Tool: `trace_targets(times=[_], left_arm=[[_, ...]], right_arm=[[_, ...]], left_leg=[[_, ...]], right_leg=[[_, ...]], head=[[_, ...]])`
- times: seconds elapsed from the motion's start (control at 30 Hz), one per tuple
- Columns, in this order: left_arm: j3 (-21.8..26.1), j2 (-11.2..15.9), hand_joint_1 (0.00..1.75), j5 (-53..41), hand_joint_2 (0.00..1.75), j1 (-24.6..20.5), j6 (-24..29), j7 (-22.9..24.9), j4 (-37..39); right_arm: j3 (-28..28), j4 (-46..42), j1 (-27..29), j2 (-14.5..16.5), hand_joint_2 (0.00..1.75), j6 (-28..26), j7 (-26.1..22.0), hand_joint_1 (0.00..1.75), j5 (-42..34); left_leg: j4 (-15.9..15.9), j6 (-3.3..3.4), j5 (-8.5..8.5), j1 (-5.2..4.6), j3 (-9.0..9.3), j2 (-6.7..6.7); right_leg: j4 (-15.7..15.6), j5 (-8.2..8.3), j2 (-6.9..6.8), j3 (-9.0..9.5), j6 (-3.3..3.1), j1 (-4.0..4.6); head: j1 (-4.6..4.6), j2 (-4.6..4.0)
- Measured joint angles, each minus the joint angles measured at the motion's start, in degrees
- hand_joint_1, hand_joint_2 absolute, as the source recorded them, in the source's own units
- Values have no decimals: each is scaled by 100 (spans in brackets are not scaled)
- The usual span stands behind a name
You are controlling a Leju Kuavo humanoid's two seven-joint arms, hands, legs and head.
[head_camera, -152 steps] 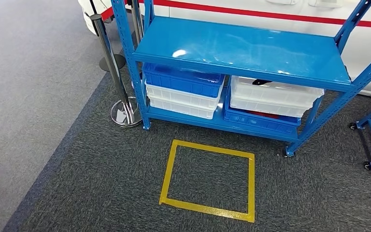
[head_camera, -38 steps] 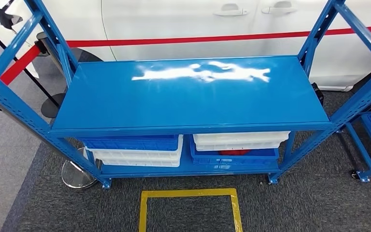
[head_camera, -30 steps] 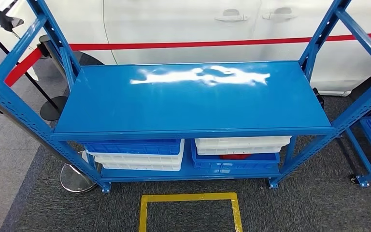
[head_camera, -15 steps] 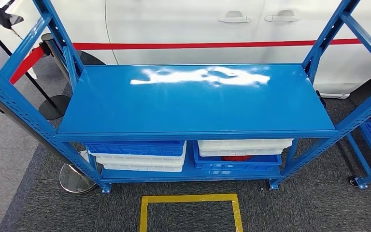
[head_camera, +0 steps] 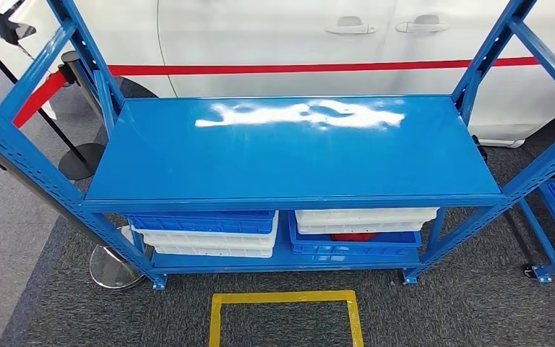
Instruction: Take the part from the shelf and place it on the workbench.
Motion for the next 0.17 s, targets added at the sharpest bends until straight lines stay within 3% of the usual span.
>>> trace_targets(times=[0.1, 0.13, 0.17], left_arm=[[-301, 54, 0, 428, 175, 69, -19, 2, -40], [-405, 73, 0, 571, 131, 93, -24, 3, -54], [-454, 81, 0, 639, 116, 104, -25, 3, -59]], right_arm=[[306, -54, 65, -56, 175, 39, -25, 0, -263], [410, -72, 88, -76, 131, 52, -36, 0, -353], [459, -81, 100, -85, 116, 59, -41, 0, -396]], left_leg=[[0, 0, 0, 0, 1, 0], [0, 0, 0, 0, 2, 0], [0, 0, 0, 1, 2, 0]], right_leg=[[2, 0, 0, 0, 0, 1], [2, 0, 0, 0, 0, 1], [2, 0, 0, 0, 0, 1]], head=[[1, 0], [1, 0], [1, 0]])
